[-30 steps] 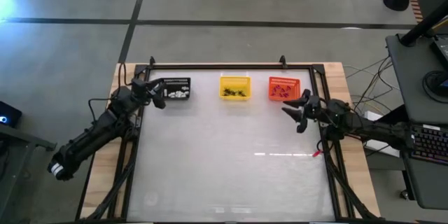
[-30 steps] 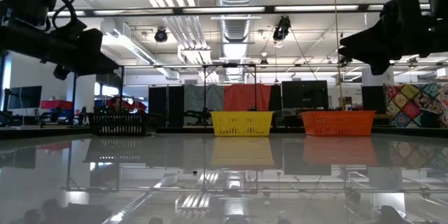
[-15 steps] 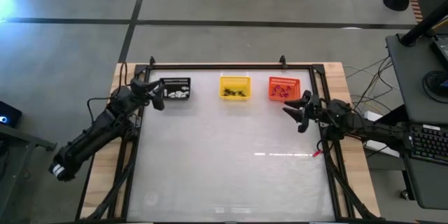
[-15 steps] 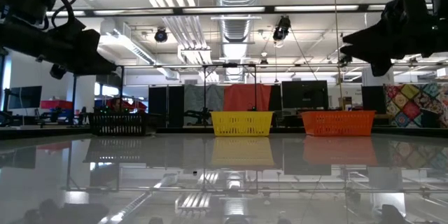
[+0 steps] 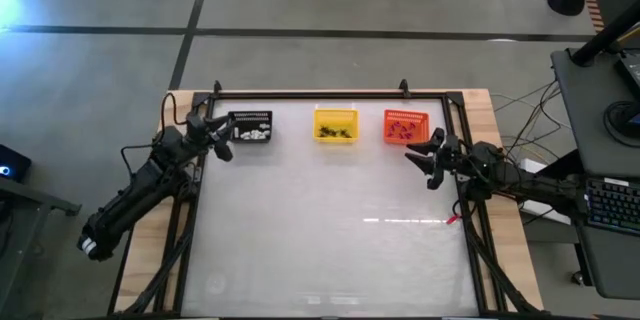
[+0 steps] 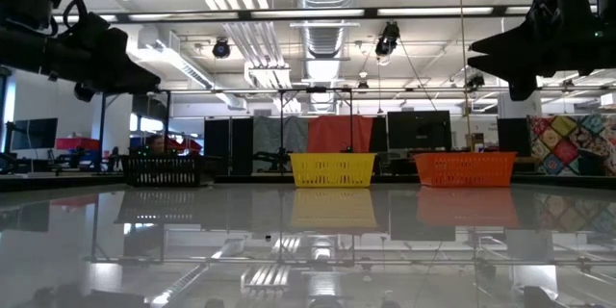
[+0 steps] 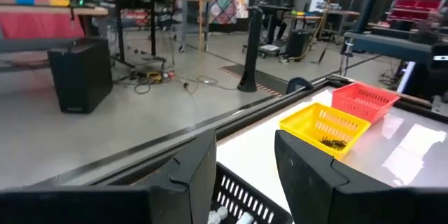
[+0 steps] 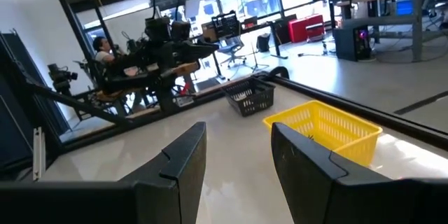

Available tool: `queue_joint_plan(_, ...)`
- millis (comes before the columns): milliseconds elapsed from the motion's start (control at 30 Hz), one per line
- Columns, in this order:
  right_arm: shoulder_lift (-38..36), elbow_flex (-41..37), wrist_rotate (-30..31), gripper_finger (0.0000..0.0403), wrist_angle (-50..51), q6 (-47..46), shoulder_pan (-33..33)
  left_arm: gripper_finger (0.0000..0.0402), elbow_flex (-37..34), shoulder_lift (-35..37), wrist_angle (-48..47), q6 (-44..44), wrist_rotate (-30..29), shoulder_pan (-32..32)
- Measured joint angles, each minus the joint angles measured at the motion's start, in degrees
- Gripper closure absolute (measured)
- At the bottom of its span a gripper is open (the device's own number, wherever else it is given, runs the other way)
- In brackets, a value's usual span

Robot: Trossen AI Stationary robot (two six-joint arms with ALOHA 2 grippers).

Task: Sort Halloween decoration
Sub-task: Return to Home Position

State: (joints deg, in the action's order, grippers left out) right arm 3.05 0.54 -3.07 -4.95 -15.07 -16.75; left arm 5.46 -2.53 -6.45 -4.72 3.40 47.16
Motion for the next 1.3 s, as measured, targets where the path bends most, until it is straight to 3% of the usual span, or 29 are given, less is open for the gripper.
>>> queue_joint_plan(400, 0.0, 0.0, -0.4, 0.025, 0.0, 1.5, 0.0, 0.0272, -2.8, 1.8, 3.0, 1.0, 5.1, -0.1)
queue_joint_plan(1300, 0.1, 0.0, -0.3, 0.025, 0.0, 1.8, 0.0, 0.0272, -3.3, 0.8, 4.4, -2.2, 5.1, -0.1)
